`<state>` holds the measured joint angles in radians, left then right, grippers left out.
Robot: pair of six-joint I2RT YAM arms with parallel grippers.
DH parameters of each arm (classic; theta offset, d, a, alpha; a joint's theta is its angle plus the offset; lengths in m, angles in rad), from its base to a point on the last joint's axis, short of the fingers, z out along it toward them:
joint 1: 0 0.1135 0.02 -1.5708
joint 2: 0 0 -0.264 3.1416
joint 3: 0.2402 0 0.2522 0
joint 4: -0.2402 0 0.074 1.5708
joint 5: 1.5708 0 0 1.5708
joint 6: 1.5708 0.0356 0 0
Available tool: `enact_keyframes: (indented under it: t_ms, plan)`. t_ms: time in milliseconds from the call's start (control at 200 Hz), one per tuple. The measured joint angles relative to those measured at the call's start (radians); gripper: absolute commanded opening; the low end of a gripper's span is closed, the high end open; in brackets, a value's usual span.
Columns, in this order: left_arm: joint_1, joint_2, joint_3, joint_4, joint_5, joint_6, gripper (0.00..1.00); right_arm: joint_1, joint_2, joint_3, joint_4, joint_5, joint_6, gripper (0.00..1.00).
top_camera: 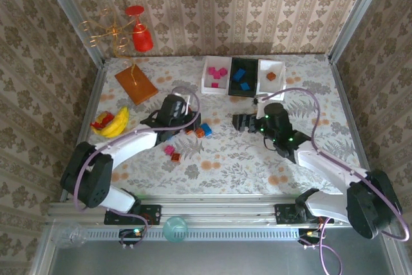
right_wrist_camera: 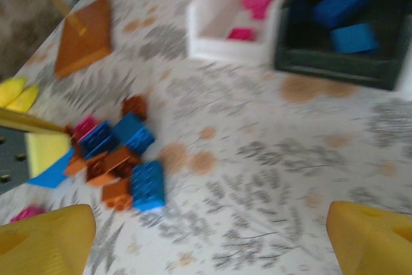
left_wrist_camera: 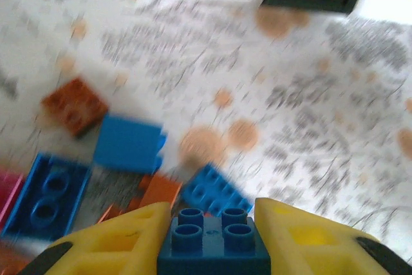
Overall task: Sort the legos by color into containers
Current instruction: Place the lego in the container.
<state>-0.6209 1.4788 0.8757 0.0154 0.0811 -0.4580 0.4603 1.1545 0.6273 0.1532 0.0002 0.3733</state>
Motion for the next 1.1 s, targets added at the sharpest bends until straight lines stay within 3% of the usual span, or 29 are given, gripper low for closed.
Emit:
enact_keyframes:
  t_ms: [155,420,615,860,1100]
  plan:
    - [-0.016,0.14,0.181,0.059,0.002,-0.001,0.37,-0.019,-0.074,-0.027,-0.031,0.076,0.036,0.96]
    - [-0.027,0.47,0.529,0.117,0.047,0.0,0.37,-0.031,-0.093,-0.042,-0.026,0.016,0.019,0.98]
    - [-0.034,0.683,0.784,0.112,0.058,0.009,0.36,-0.031,-0.113,-0.108,0.04,0.122,-0.035,0.98]
    - [-0.045,0.901,1.08,0.058,0.064,0.042,0.37,-0.031,-0.019,-0.087,0.12,0.214,-0.146,0.98]
    - [-0.047,1.052,1.35,-0.073,0.064,0.106,0.56,-0.031,-0.01,-0.06,0.129,0.249,-0.193,0.98]
